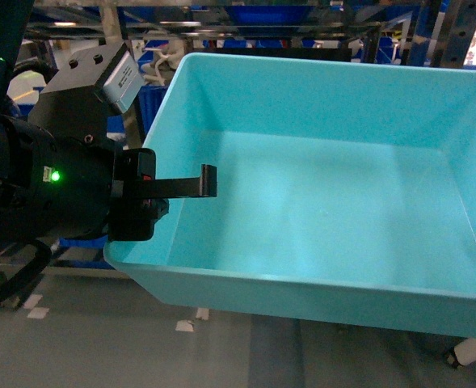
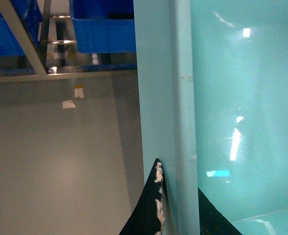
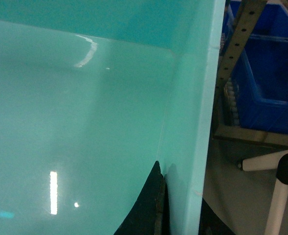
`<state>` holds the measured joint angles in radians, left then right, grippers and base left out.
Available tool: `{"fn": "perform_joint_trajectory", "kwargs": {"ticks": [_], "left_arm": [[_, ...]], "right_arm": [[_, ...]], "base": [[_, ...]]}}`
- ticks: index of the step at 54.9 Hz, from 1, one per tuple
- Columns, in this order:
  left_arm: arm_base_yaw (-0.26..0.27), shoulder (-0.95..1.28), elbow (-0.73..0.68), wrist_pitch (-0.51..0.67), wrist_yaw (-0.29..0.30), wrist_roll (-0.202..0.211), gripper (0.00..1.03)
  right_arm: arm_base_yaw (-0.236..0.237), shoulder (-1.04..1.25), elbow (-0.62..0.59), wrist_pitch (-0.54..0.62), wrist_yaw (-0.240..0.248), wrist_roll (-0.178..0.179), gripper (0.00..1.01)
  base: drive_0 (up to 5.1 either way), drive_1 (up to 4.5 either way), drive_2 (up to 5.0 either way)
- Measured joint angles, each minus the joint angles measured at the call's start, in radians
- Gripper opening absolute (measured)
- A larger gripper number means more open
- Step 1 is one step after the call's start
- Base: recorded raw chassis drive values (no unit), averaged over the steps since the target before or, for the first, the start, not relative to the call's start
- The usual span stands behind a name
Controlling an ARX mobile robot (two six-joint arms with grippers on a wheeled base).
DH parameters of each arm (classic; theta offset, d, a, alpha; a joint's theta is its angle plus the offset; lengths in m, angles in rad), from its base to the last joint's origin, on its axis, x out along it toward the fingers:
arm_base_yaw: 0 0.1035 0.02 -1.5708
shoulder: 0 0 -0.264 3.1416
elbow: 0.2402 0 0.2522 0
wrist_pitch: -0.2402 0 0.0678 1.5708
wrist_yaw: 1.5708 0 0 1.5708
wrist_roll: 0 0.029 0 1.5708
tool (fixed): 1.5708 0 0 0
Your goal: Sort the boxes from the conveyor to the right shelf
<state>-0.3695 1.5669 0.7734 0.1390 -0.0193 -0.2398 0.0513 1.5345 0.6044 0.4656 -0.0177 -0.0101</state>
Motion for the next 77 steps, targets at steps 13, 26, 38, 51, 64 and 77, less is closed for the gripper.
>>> {"fn": "perform_joint_trajectory", "kwargs": {"ticks": [13,26,38,51,64,77], "left_arm": [[0.000,0.000,0.000,-0.004,0.000,0.000,0.02],[0.000,0.000,0.000,-0.003,0.000,0.000,0.02],[0.000,0.000,0.000,-0.003,0.000,0.000,0.02],[0.000,0.000,0.000,-0.003,0.000,0.000,0.02],[0.000,0.000,0.000,0.000,0.000,0.000,0.02],[0.000,0.000,0.000,-0.003,0.000,0.000,0.02]], "right_arm": [[0.000,0.001,0.000,-0.001,0.000,0.000,0.02],[0.000,0.002,0.000,-0.002,0.000,0.000,0.02],[0.000,0.001,0.000,-0.002,0.000,0.000,0.02],[0.000,0.002,0.000,-0.001,0.000,0.000,0.02],[0.000,0.001,0.000,-0.001,0.000,0.000,0.02],[0.000,0.002,0.000,-0.001,0.000,0.000,0.02]], "base": [[-5.0,2.45,2.5],[-5.0,2.50,2.5],[-5.0,2.49,2.5],[-5.0,2.48,2.5],[-4.9,2.51,2.5],[-5.1,2.33,2.3]]}}
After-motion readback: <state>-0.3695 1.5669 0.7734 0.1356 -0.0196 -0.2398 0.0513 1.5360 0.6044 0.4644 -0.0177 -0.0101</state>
